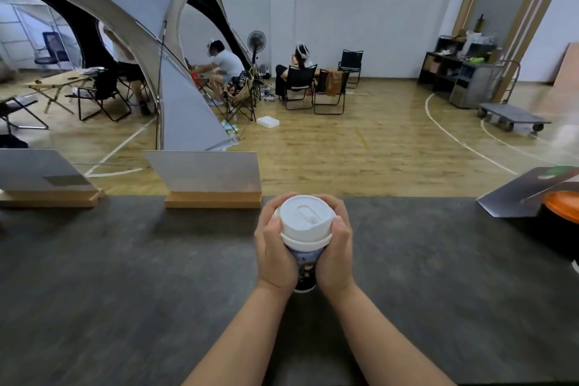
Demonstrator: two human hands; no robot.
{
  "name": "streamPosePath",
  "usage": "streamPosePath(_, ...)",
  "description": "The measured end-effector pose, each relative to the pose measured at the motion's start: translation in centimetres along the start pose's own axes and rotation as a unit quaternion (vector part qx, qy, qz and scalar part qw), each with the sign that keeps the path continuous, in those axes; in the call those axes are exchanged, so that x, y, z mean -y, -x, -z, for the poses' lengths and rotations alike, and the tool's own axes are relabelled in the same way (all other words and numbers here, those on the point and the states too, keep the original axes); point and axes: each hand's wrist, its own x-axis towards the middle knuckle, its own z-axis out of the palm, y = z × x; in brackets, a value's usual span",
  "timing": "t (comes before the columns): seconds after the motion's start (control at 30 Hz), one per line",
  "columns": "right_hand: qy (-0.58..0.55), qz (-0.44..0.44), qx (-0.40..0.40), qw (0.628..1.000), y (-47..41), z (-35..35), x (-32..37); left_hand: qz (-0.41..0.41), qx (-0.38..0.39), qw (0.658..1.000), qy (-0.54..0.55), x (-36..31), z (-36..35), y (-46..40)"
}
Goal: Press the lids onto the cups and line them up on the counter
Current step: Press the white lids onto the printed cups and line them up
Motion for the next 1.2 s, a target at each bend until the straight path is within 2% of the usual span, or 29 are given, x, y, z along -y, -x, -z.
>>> streamPosePath(0.2, -0.001, 0.008, -0.033, 0.999, 0.0, -0.2, -0.2, -0.06, -0.036, 0.995, -0.074, 0.6, 0.2, -0.3)
streamPosePath(0.47, 0.106, 0.023, -0.074, 0.991, 1.4, -0.1, 0.8, -0.078, -0.058, 0.986, -0.138, -1.0, 0.7, -0.1)
streamPosePath(0.6, 0.138, 0.023, -0.068, 0.988, 2.1, 0.6, 1.7, -0.076, -0.027, 0.991, -0.107, -1.6, 0.5, 1.3)
streamPosePath(0.73, 0.113, -0.006, -0.056, 0.992, 1.8, 0.5, 2.6, -0.086, 0.006, 0.981, -0.173, -1.5, 0.2, 2.1)
streamPosePath(0.87, 0.147, -0.002, -0.061, 0.987, 1.5, 0.0, 3.0, -0.101, 0.002, 0.973, -0.206, -1.5, -0.2, 1.8)
streamPosePath(0.93, 0.164, 0.015, -0.067, 0.984, 1.6, -0.2, 2.8, -0.09, -0.001, 0.977, -0.191, -1.5, -0.4, 1.8)
streamPosePath(1.07, 0.144, 0.017, -0.095, 0.985, 1.8, -0.5, 2.4, -0.02, -0.02, 0.995, -0.094, -1.3, -1.3, 2.2)
streamPosePath(1.2, 0.124, 0.01, -0.104, 0.987, 1.6, -0.6, 2.2, -0.037, -0.038, 0.997, -0.06, -0.8, -1.7, 2.0)
